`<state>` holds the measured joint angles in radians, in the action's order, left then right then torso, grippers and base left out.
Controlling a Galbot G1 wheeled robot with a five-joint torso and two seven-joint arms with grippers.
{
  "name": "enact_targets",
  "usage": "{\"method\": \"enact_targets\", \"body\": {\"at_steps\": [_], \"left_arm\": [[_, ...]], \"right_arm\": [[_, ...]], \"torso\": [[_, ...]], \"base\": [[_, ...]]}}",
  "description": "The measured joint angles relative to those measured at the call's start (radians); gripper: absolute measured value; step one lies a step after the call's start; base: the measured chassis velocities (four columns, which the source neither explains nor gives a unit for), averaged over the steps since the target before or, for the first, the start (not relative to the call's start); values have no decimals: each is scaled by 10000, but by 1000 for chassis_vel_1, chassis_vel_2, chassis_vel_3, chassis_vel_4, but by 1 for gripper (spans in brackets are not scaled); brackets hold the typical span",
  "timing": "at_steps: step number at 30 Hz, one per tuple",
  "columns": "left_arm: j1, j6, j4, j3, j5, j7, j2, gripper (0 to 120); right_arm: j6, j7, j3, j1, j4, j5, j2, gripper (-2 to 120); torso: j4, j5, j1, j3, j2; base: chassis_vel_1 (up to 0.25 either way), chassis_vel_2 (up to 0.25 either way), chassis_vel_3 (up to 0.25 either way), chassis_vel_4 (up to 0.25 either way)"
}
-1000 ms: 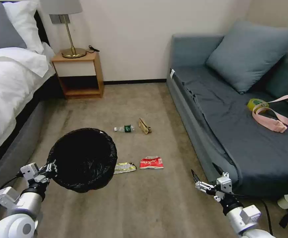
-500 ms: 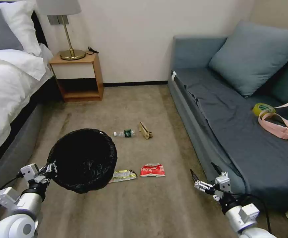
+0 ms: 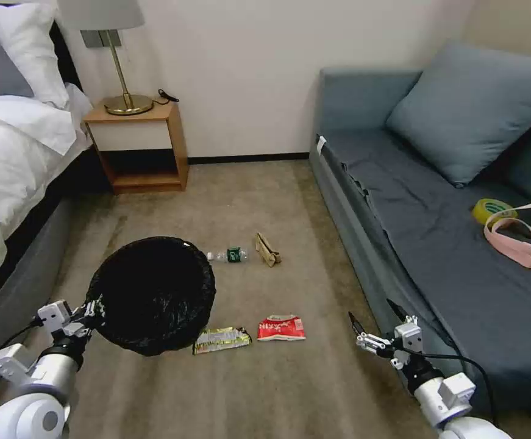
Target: Pick up the trash bin, then pick up the garbage on the floor and place it into the trash bin.
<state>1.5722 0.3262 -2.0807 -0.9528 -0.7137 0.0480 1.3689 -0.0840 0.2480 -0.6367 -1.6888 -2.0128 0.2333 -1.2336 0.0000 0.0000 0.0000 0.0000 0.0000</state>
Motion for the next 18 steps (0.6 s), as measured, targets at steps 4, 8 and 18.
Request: {"method": "enact_targets", "body": {"at_steps": [4,8,18], "left_arm": [[-9,1,38,-44,-10,3,7,5],[-9,2,95,-52,-10,4,30,5],[-28,-1,356,-69,132,8,19,5]], "right_arm": [[34,-26,83,130,86,8,61,100],[71,-151,220,248,175,105,161,100],[197,-612,738,906,585,313,798,100]], "torso": [[0,1,0,0,0],[0,1,0,0,0],[0,1,1,1,0]], "base": [[-91,89,95,-106],[-105,97,103,-86],[-72,61,75,-74]]}}
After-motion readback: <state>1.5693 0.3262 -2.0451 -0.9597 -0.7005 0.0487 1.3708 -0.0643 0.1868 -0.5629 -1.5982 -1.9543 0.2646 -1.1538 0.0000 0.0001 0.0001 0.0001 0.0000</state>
